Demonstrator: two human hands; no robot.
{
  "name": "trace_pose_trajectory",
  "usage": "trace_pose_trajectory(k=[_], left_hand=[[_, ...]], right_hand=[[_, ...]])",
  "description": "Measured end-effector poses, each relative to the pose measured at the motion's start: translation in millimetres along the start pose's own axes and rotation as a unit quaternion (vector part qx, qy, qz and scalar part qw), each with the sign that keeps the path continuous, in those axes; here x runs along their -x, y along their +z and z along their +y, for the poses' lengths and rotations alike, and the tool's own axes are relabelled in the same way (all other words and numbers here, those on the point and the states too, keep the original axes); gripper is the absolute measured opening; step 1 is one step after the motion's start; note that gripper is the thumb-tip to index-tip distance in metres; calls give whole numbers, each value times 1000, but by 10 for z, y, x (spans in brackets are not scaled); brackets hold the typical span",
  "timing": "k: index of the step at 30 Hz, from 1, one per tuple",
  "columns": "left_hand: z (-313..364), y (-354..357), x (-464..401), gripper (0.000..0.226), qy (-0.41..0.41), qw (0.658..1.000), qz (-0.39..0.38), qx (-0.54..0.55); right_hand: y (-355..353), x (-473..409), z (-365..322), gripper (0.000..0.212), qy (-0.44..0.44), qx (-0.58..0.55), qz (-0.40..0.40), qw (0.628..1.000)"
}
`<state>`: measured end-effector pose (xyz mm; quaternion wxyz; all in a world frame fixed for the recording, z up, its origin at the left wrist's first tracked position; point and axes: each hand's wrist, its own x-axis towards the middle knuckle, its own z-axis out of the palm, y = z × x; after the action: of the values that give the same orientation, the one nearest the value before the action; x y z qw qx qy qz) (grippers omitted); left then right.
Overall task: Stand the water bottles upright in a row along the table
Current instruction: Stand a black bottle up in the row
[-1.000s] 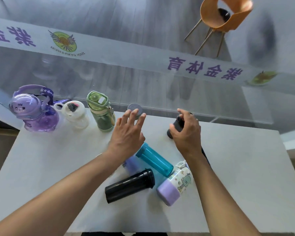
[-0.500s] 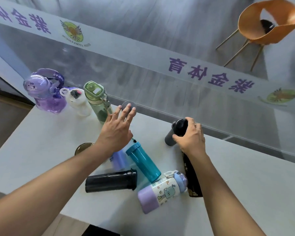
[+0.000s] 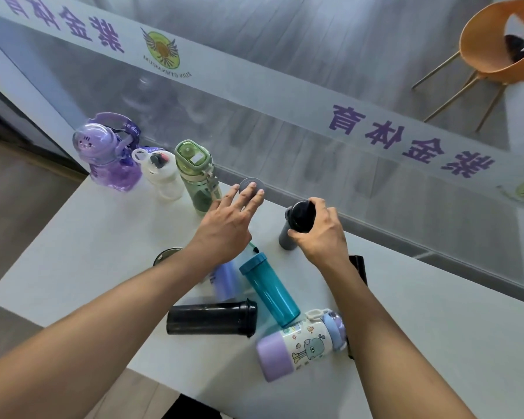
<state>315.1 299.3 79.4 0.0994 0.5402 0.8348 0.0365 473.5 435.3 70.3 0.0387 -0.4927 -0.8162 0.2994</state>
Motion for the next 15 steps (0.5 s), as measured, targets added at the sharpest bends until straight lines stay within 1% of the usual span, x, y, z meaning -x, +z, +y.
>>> trace_pose_trajectory(k=[8,15], left_hand=[[-11,-13,-25,78,-1,1000,2,23],[1,-87,-79,71,4,1000,5,18]], right_hand=[[106,-78,-225,74,-5,13,-5,1000],[134,-90,-184,80,5,32,5,999]])
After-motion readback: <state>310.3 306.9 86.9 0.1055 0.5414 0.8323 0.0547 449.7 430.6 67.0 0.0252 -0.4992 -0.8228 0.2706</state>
